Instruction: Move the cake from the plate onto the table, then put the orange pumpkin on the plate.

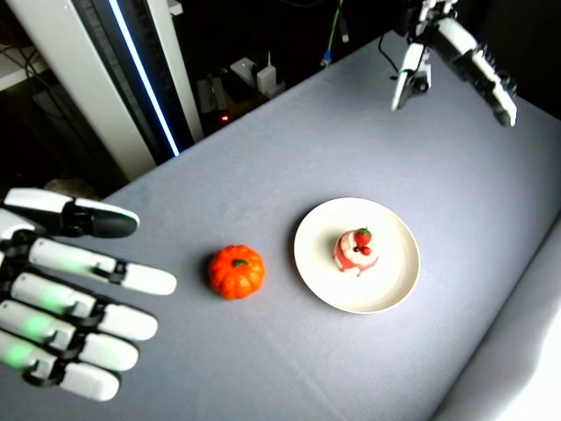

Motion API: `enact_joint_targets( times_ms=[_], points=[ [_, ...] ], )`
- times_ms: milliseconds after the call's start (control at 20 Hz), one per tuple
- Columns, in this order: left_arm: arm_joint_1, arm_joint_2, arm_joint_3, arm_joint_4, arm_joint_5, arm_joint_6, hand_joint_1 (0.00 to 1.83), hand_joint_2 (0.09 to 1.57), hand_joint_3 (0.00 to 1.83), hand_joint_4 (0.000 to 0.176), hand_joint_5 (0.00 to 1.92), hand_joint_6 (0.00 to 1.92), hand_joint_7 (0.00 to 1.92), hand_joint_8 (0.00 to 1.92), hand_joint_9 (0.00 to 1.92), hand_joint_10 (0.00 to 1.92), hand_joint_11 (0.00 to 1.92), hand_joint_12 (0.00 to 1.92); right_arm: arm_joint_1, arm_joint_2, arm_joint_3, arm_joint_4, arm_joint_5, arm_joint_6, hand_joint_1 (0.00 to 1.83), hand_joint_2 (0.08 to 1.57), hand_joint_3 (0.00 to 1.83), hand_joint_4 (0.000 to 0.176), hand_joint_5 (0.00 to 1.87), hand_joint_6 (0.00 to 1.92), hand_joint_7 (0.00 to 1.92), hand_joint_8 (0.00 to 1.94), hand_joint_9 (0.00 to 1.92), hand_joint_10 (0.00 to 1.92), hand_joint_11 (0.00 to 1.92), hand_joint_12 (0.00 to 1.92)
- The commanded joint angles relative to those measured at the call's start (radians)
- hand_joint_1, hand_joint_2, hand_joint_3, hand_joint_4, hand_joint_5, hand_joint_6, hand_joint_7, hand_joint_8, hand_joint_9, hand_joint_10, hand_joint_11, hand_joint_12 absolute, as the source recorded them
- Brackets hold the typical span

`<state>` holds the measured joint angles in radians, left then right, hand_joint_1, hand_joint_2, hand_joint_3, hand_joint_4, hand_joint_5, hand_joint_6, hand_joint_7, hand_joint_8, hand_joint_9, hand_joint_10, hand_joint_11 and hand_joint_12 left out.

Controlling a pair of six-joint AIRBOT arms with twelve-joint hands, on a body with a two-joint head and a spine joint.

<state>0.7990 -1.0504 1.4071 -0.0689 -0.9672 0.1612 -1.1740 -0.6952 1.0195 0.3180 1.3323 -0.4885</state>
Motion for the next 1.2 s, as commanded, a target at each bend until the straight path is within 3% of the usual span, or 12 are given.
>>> enact_joint_targets(
  times_ms=[0, 50, 150, 200, 250, 400, 500, 550, 600, 700, 750, 1150],
  points=[
    [-0.03, -0.004, 0.019, -0.017, -0.08, -0.004, 0.91, 0.89, 0.0, 0.176, 0.0, 0.0, 0.0, 0.0, 0.0, 0.0, 0.0, 0.0, 0.01, 0.003, 0.002, 0.028, 0.12, 0.003, 0.65, 1.03, 0.0, 0.118, 0.0, 0.0, 0.0, 0.0, 0.0, 0.0, 0.0, 0.0],
    [-0.05, -0.016, 0.029, 0.0, -0.062, -0.004, 0.99, 0.88, 0.0, 0.176, 0.0, 0.0, 0.0, 0.0, 0.0, 0.0, 0.0, 0.0, 0.01, 0.003, 0.002, 0.028, 0.12, 0.003, 0.65, 1.01, 0.0, 0.135, 0.01, 0.0, 0.0, 0.0, 0.0, 0.0, 0.0, 0.0],
    [-0.093, -0.053, 0.057, 0.034, -0.023, -0.004, 0.82, 0.75, 0.0, 0.176, 0.0, 0.0, 0.0, 0.0, 0.0, 0.0, 0.0, 0.0, 0.01, 0.002, 0.002, 0.028, 0.12, 0.0, 0.65, 1.01, 0.0, 0.129, 0.02, 0.01, 0.0, 0.0, 0.0, 0.0, 0.0, 0.0],
    [-0.122, -0.08, 0.082, 0.063, -0.002, -0.004, 0.79, 0.76, 0.0, 0.143, 0.0, 0.0, 0.0, 0.0, 0.0, 0.0, 0.0, 0.0, 0.009, 0.001, 0.002, 0.028, 0.12, 0.0, 0.66, 1.02, 0.0, 0.128, 0.04, 0.01, 0.0, 0.0, 0.0, 0.0, 0.0, 0.0],
    [-0.152, -0.108, 0.104, 0.089, 0.024, -0.004, 0.78, 0.77, 0.0, 0.134, 0.0, 0.0, 0.0, 0.0, 0.0, 0.0, 0.0, 0.0, 0.009, 0.0, 0.002, 0.028, 0.12, 0.0, 0.66, 1.02, 0.0, 0.133, 0.05, 0.01, 0.0, 0.0, 0.0, 0.0, 0.0, 0.0],
    [-0.229, -0.179, 0.173, 0.163, 0.101, -0.004, 0.72, 0.74, 0.0, 0.129, 0.0, 0.0, 0.0, 0.0, 0.0, 0.0, 0.01, 0.0, 0.005, -0.003, 0.003, 0.028, 0.12, 0.0, 0.71, 1.04, 0.0, 0.102, 0.05, 0.01, 0.0, 0.0, 0.0, 0.0, 0.0, 0.0],
    [-0.283, -0.23, 0.223, 0.236, 0.164, -0.004, 0.8, 0.8, 0.01, 0.105, 0.0, 0.0, 0.0, 0.0, 0.0, 0.0, 0.0, 0.0, 0.004, -0.007, 0.006, 0.028, 0.116, 0.0, 0.73, 1.04, 0.0, 0.08, 0.07, 0.01, 0.0, 0.0, 0.0, 0.0, 0.0, 0.0],
    [-0.298, -0.244, 0.236, 0.259, 0.18, -0.004, 0.79, 0.79, 0.01, 0.121, 0.0, 0.0, 0.0, 0.0, 0.0, 0.0, 0.0, 0.0, 0.004, -0.008, 0.006, 0.027, 0.115, 0.0, 0.72, 1.05, 0.0, 0.071, 0.06, 0.01, 0.0, 0.0, 0.0, 0.0, 0.0, 0.0],
    [-0.317, -0.266, 0.253, 0.3, 0.211, -0.004, 0.82, 0.8, 0.01, 0.129, 0.0, 0.0, 0.0, 0.0, 0.0, 0.0, 0.0, 0.0, 0.004, -0.008, 0.006, 0.026, 0.113, 0.0, 0.72, 1.06, 0.01, 0.067, 0.06, 0.01, 0.0, 0.0, 0.0, 0.0, 0.0, 0.0],
    [-0.337, -0.3, 0.287, 0.355, 0.255, -0.004, 0.84, 0.79, 0.0, 0.086, 0.04, 0.02, 0.0, 0.0, 0.0, 0.0, 0.02, 0.01, 0.004, -0.008, 0.007, 0.024, 0.11, 0.0, 0.72, 1.06, 0.01, 0.063, 0.08, 0.01, 0.03, 0.01, 0.0, 0.0, 0.0, 0.0],
    [-0.344, -0.323, 0.311, 0.378, 0.272, -0.004, 0.86, 0.79, 0.0, 0.091, 0.06, 0.02, 0.0, 0.0, 0.0, 0.0, 0.02, 0.01, 0.004, -0.009, 0.007, 0.023, 0.109, 0.0, 0.72, 1.06, 0.01, 0.054, 0.07, 0.01, 0.03, 0.01, 0.0, 0.0, 0.0, 0.0],
    [-0.343, -0.464, 0.466, 0.403, 0.313, -0.004, 0.85, 0.85, 0.02, 0.05, 0.22, 0.07, 0.01, 0.0, 0.0, 0.0, 0.05, 0.03, 0.006, -0.017, 0.012, 0.013, 0.104, 0.0, 0.76, 1.04, 0.0, 0.047, 0.12, 0.02, 0.03, 0.0, 0.0, 0.0, 0.0, 0.0]
  ],
)
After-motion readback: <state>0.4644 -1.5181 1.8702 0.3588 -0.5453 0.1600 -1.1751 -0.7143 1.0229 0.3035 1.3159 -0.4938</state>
